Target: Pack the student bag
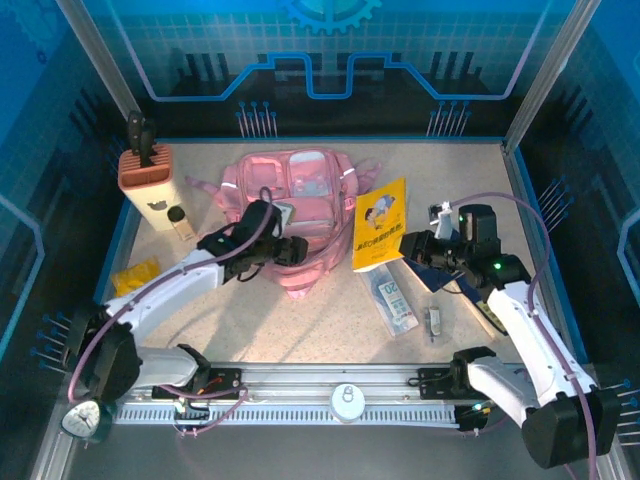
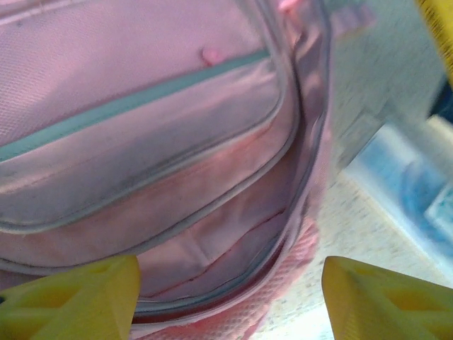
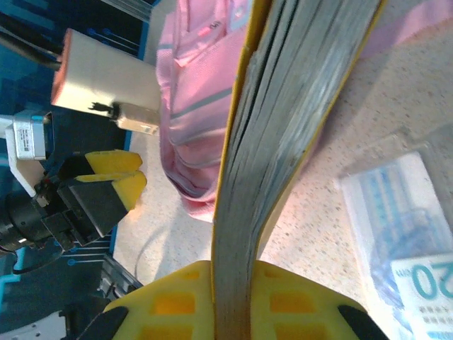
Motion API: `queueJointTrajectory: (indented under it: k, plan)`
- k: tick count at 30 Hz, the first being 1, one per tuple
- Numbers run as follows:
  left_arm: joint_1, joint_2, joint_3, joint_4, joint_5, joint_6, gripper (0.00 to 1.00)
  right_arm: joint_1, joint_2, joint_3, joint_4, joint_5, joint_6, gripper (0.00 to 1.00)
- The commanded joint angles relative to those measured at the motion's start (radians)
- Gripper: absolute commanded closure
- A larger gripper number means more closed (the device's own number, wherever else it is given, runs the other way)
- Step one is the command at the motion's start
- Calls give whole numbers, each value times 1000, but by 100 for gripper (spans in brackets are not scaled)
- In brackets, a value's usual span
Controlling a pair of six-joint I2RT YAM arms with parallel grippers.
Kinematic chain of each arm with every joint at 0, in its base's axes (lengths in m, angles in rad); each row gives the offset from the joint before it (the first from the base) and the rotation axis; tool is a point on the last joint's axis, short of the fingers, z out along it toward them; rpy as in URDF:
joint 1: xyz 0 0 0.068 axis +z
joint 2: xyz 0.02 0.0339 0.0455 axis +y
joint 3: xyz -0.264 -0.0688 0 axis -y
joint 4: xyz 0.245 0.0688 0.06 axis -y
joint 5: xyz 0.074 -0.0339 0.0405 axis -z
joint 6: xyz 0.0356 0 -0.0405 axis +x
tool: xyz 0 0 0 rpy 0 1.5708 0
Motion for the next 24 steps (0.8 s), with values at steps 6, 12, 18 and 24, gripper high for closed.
queueJointTrajectory:
  k: [6,12,18,24]
  plan:
    - [-65,223,105,-76,-145,259,26,-29,-34,-81,19,-43,-34,100]
    - [-77,311,160,-54,-197,334,25,-41,-10,-99,48,-51,-35,100]
    - [-92,388,219,-28,-237,384,26,-54,5,-111,75,-67,-27,100]
    - [-88,439,274,6,-318,447,27,-68,12,-114,87,-90,-24,100]
